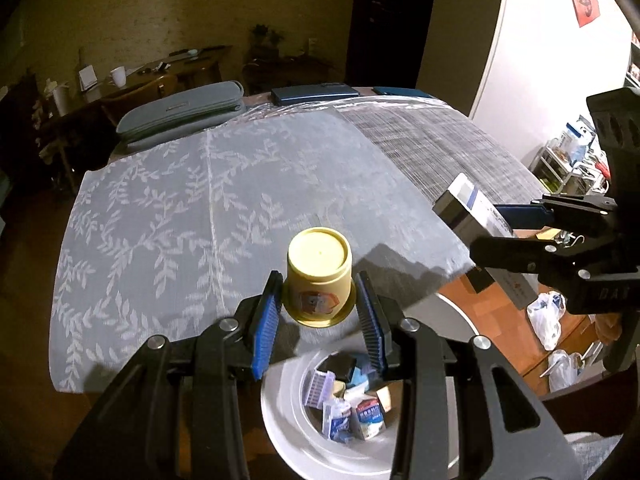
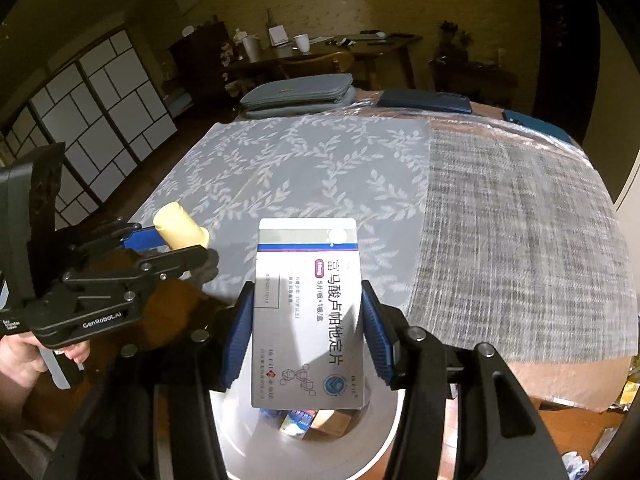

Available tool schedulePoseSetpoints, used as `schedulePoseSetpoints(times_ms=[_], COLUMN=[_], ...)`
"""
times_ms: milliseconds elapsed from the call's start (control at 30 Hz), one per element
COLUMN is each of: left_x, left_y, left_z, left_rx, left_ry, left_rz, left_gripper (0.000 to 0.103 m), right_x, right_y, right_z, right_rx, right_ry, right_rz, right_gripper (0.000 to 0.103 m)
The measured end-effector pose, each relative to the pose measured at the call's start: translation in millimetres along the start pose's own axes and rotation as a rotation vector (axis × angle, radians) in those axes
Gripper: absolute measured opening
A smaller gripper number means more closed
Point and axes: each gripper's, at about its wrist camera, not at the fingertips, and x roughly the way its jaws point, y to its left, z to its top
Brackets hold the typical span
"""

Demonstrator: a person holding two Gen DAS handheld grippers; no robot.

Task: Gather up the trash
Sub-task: 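Lift the yellow cup and medicine box and carry both over the bin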

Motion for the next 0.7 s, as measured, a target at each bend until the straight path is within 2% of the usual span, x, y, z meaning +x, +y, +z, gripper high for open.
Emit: schedulePoseSetpoints(times_ms=[400,700], left_x=[-12.6,-1.4], left_y=[-10.5,-20.5], left_z=[-35.1,-64.6], left_rx=[0.031,0.063], left_ry=[0.062,0.139], left_rz=[-0.016,-0.020], left_gripper=[0.039,0.039], right_x=[2.0,21.4], right_y=[19.6,21.8], right_z=[-43.8,-71.7], right_rx=[-0.003,0.027], right_ry=[0.087,0.166], right_rz=[0.040,0.049], right_gripper=[0.050,0.050])
